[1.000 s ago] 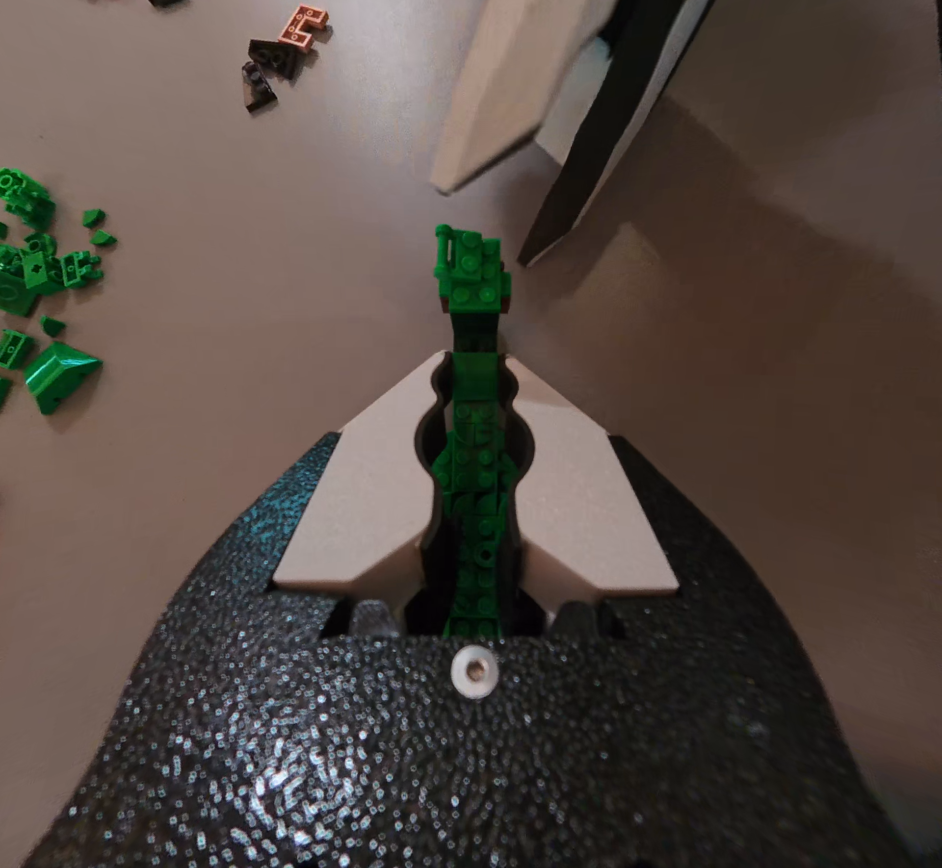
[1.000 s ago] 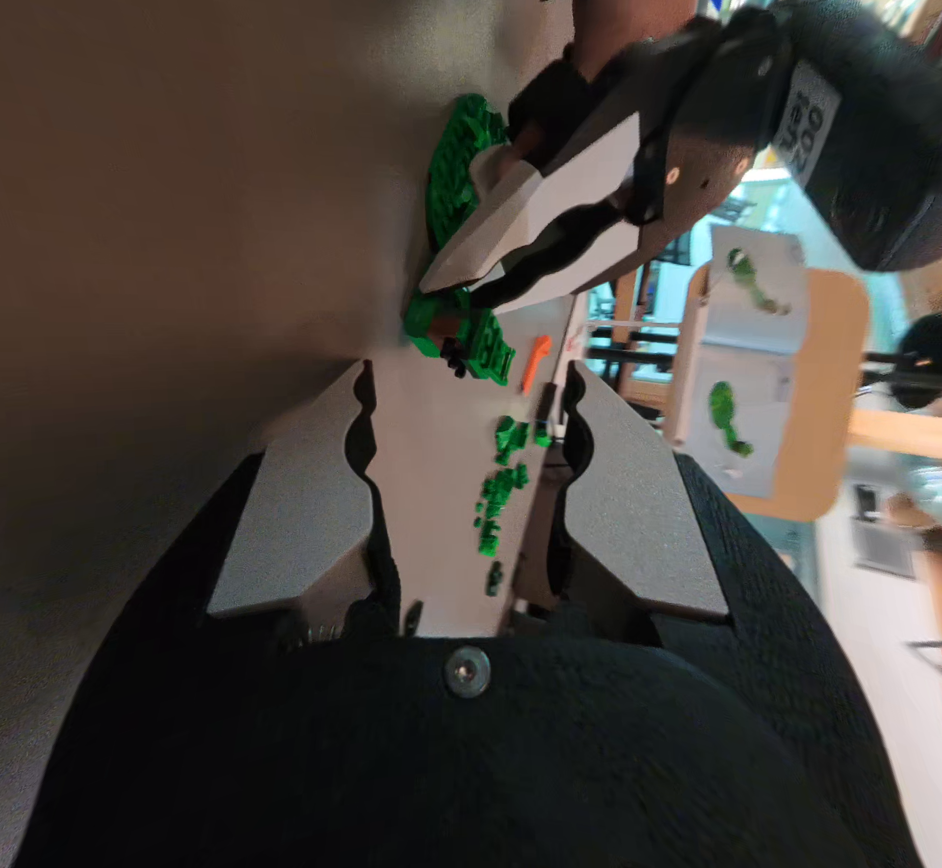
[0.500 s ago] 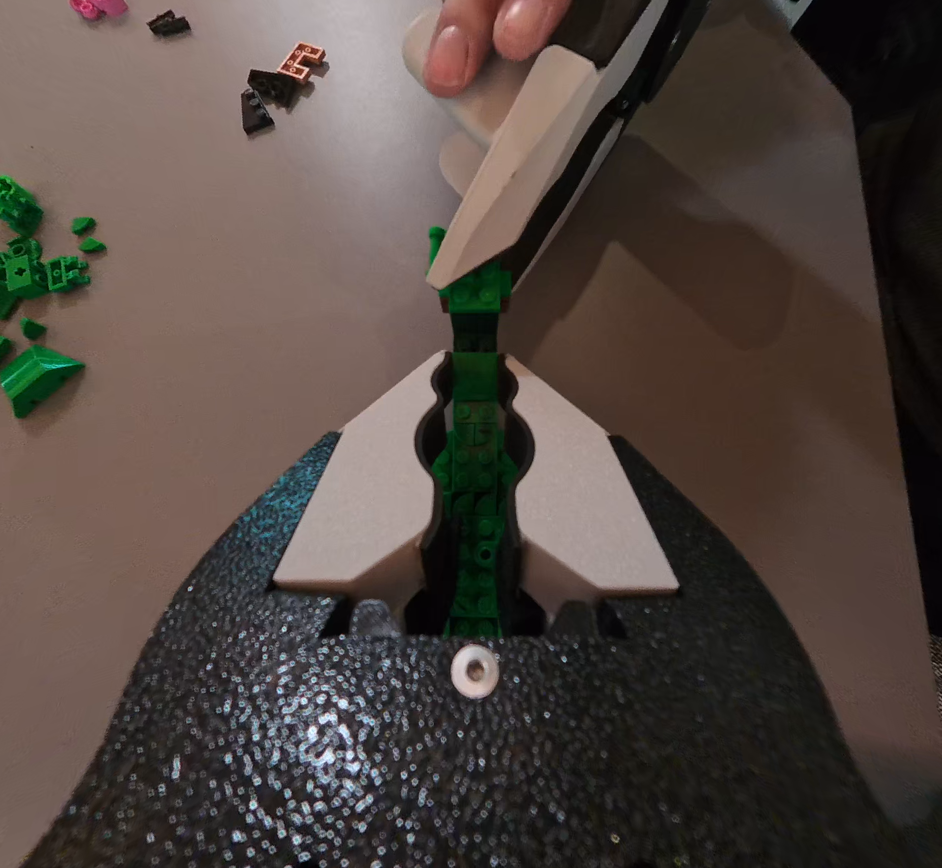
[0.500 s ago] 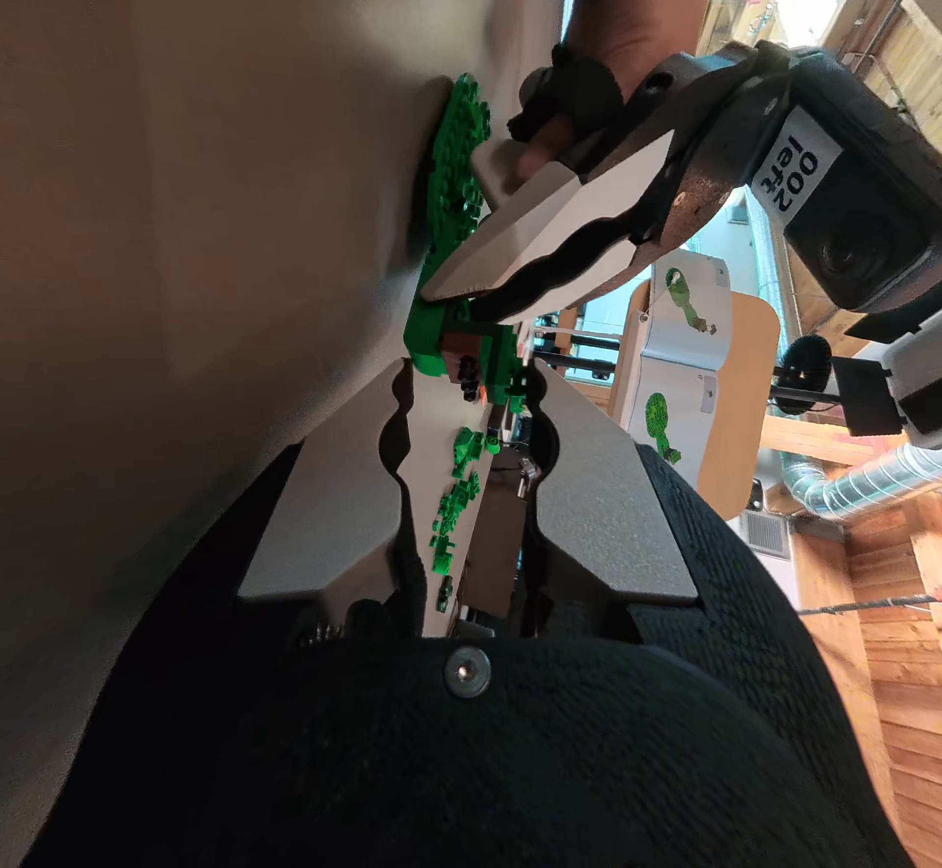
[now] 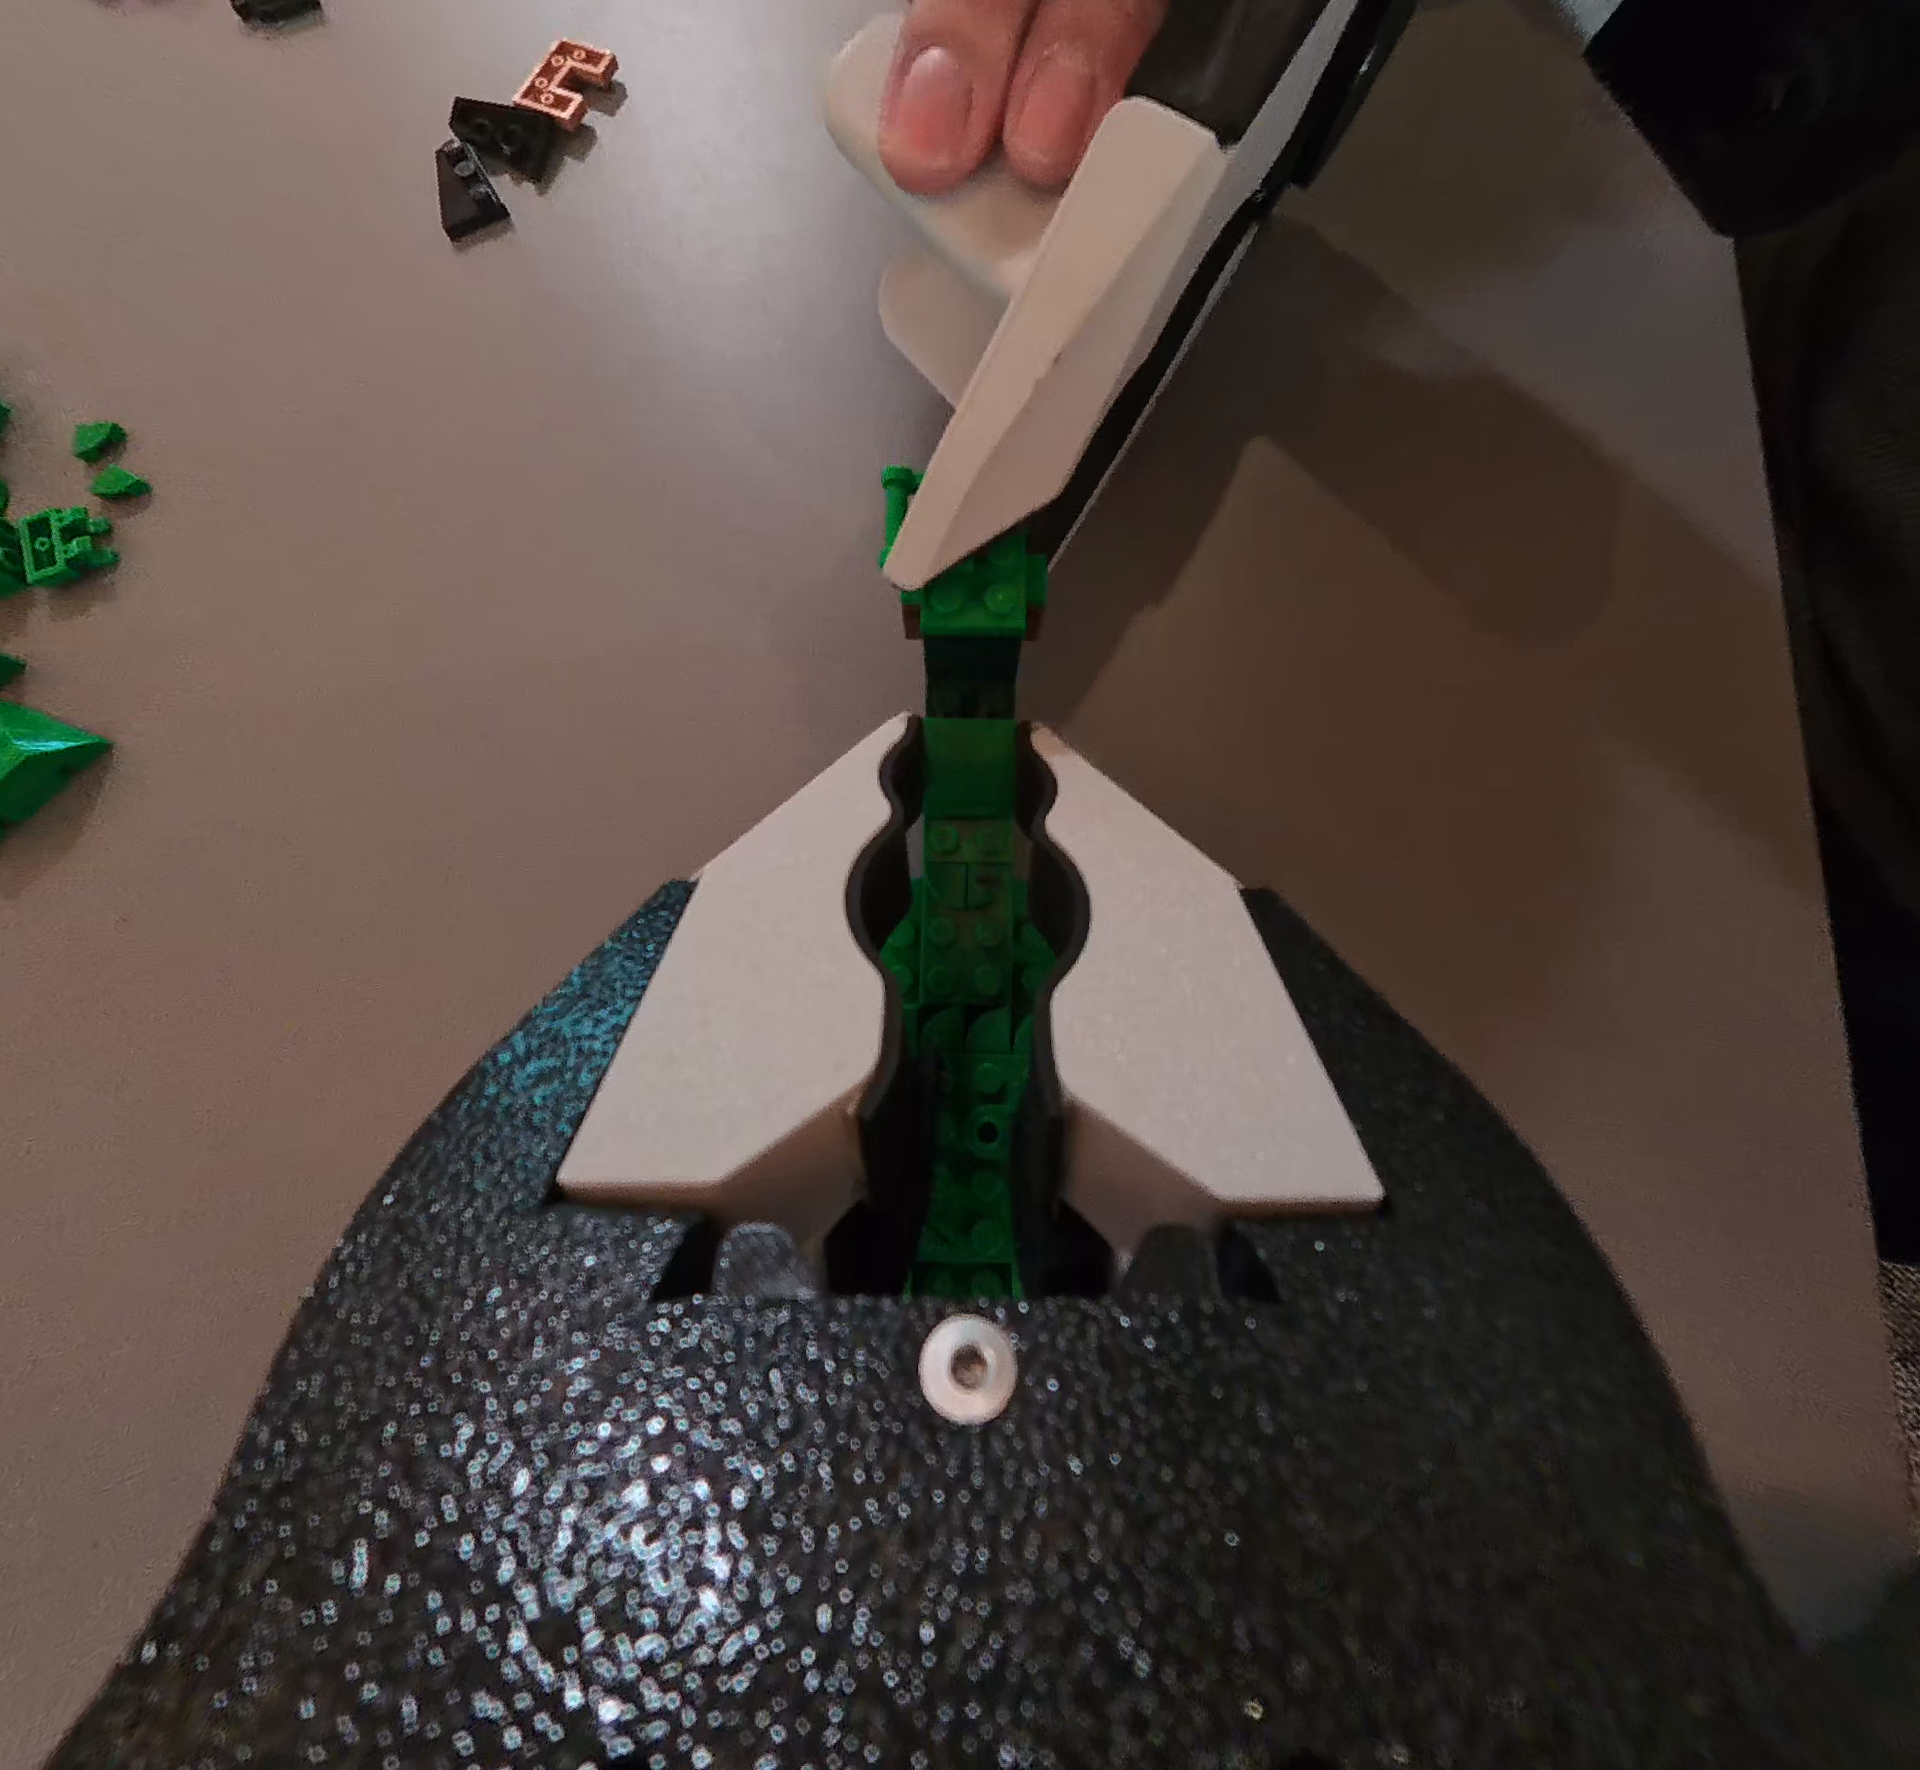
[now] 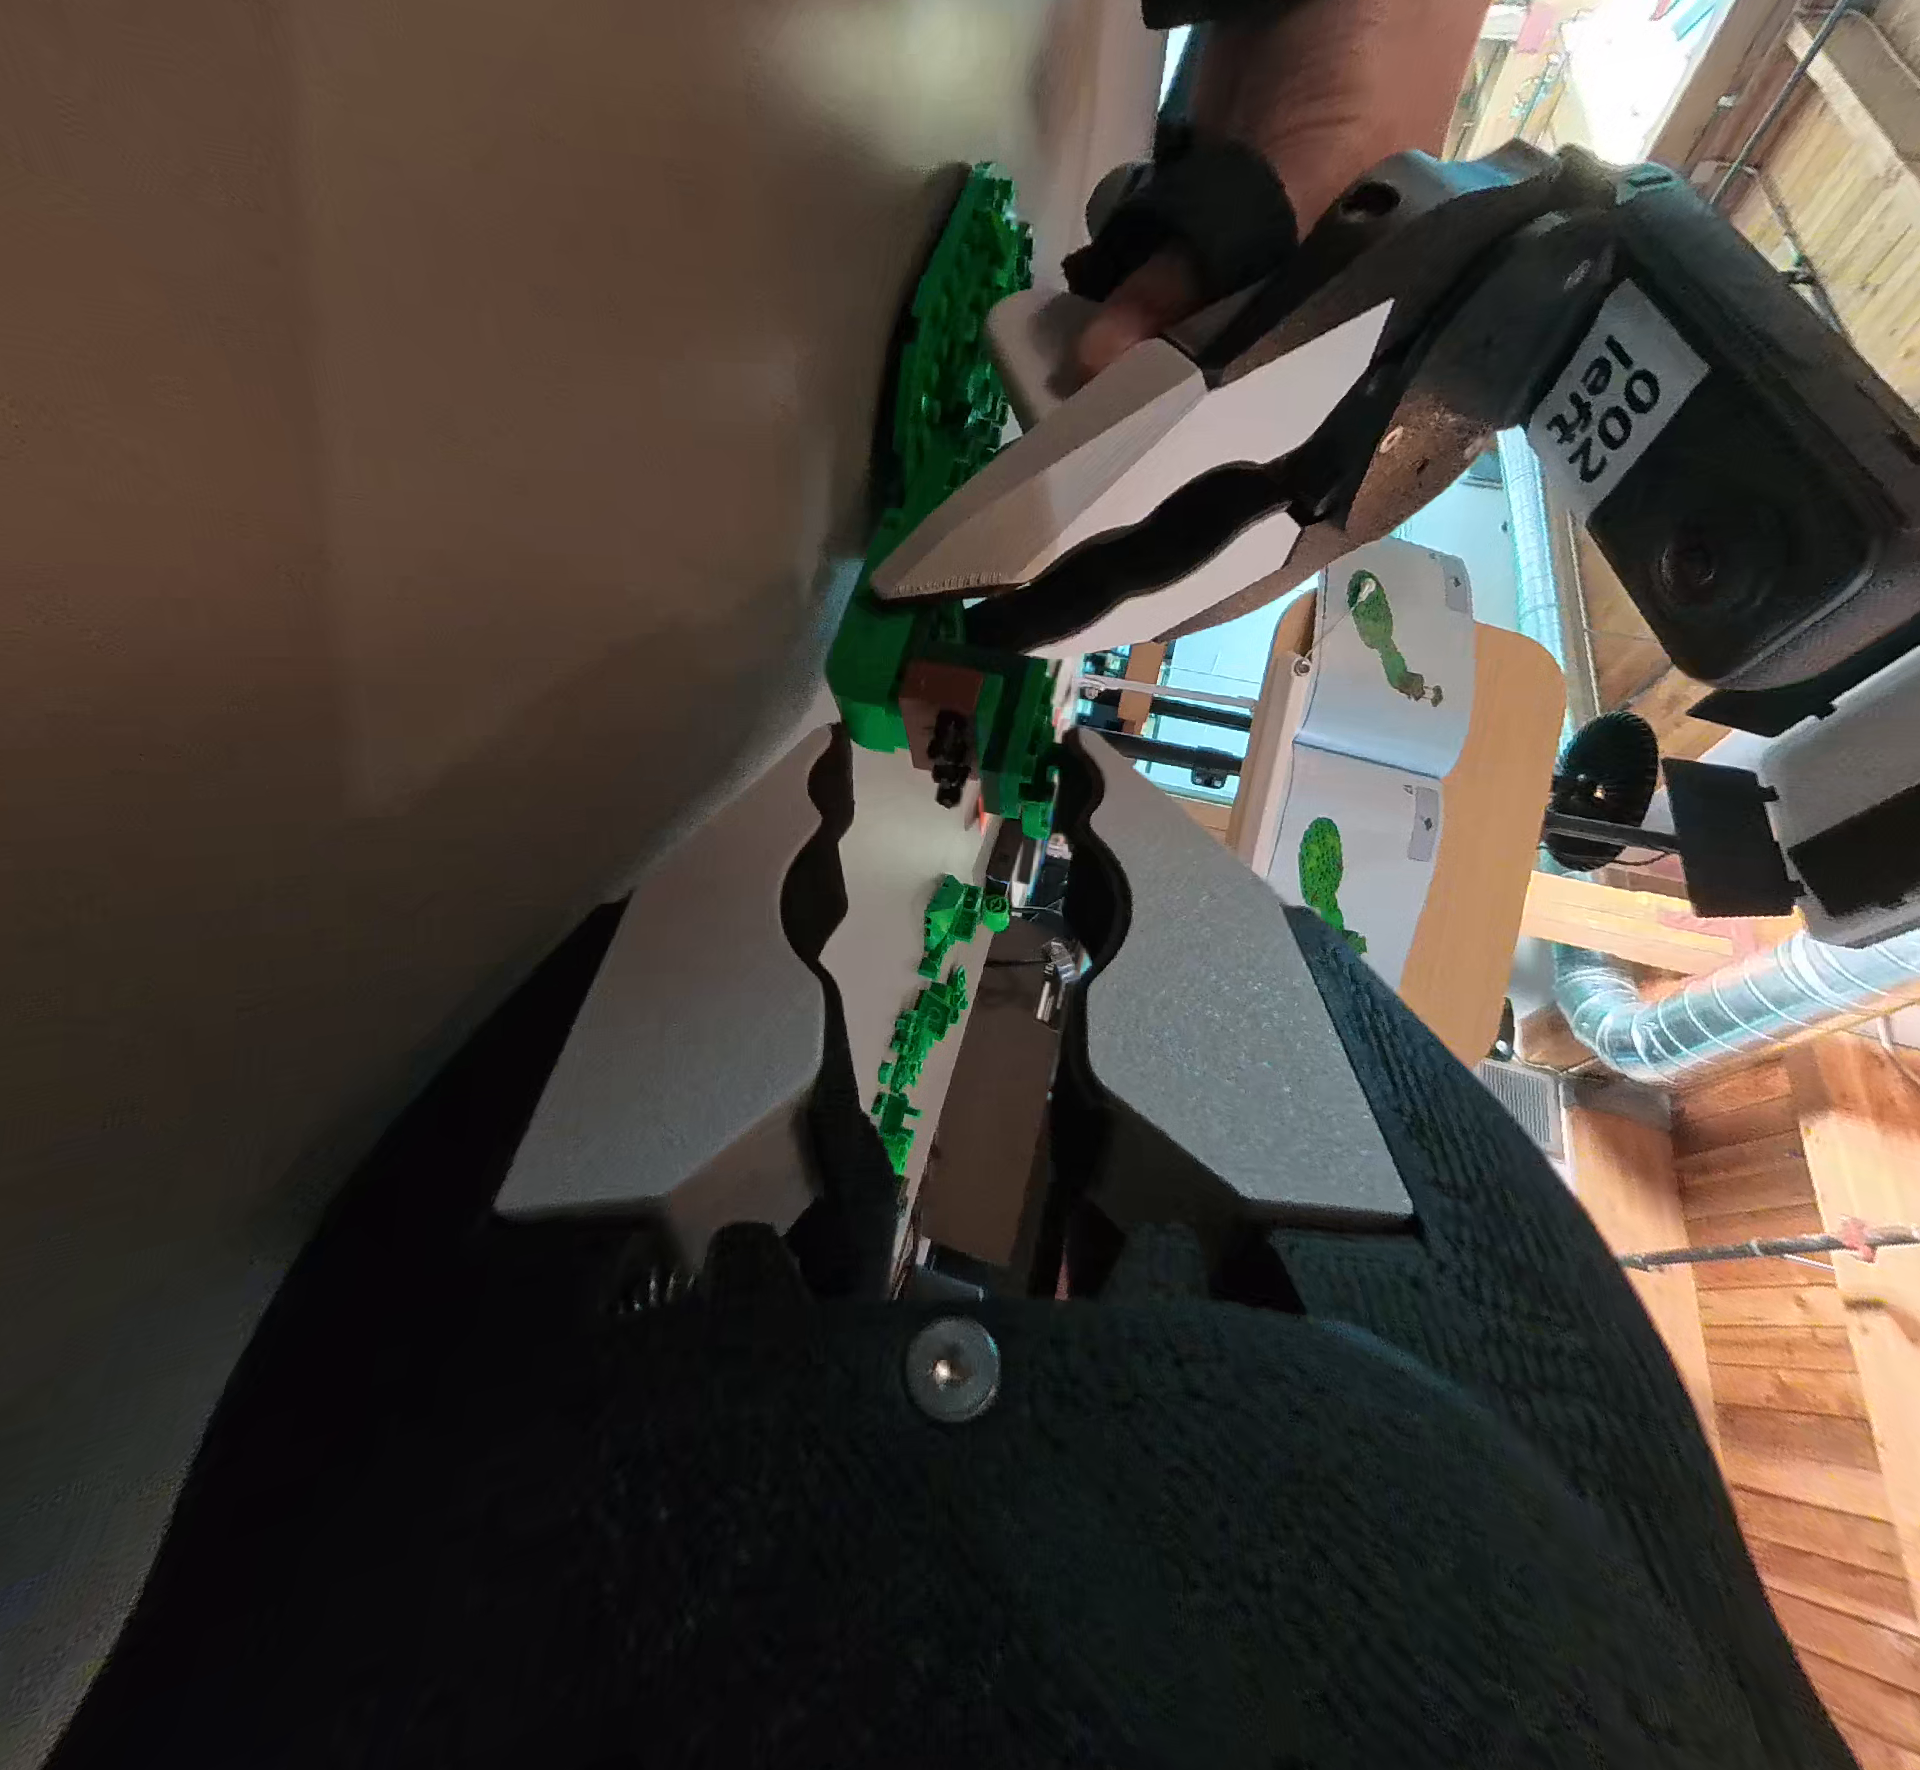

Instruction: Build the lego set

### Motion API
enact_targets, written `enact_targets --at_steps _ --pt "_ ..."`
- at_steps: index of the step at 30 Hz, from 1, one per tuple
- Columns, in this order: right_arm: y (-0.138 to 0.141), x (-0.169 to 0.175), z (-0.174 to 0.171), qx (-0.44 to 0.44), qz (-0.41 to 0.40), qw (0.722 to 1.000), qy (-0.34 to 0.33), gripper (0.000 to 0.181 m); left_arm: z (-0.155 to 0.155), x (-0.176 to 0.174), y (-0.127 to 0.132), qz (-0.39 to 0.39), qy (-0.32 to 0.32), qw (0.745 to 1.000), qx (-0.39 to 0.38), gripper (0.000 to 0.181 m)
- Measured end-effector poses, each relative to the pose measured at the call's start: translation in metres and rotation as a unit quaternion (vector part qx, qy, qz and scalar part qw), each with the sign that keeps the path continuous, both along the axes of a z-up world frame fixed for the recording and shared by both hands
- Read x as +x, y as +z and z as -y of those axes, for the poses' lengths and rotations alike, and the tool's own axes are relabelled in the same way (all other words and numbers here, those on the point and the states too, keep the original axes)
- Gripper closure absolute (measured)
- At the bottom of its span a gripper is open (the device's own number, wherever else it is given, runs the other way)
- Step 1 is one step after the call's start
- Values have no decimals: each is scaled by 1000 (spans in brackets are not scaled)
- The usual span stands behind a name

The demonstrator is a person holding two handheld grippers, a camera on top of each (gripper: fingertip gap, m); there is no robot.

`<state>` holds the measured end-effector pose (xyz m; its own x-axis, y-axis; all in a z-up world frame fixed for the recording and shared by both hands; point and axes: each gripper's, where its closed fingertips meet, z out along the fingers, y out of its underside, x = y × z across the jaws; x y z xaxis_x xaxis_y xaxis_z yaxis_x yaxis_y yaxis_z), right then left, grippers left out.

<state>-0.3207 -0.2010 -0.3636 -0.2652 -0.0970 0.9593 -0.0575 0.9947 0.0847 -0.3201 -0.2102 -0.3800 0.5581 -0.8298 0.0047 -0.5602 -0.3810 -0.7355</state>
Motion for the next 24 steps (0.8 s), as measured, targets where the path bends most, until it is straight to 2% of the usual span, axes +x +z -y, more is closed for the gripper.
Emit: enact_targets --at_steps 2,8,11,14,24 --pt "0 0 -2 11 -3 1000 -3 157 0 -1 -3 -8 0 1000 -4 167" --pt "5 -1 -4 -28 15 999 -15 154 1 1 0 11 1 1000 -10 167" --pt "13 0 -5 -83 12 996 -15 148 0 -1 3 27 7 1000 -10 167" --pt "20 3 -5 -102 10 995 -9 150 0 -1 6 43 7 999 -13 166" --pt "19 3 2 -46 6 999 19 162 3 1 9 58 -1 998 -15 166"
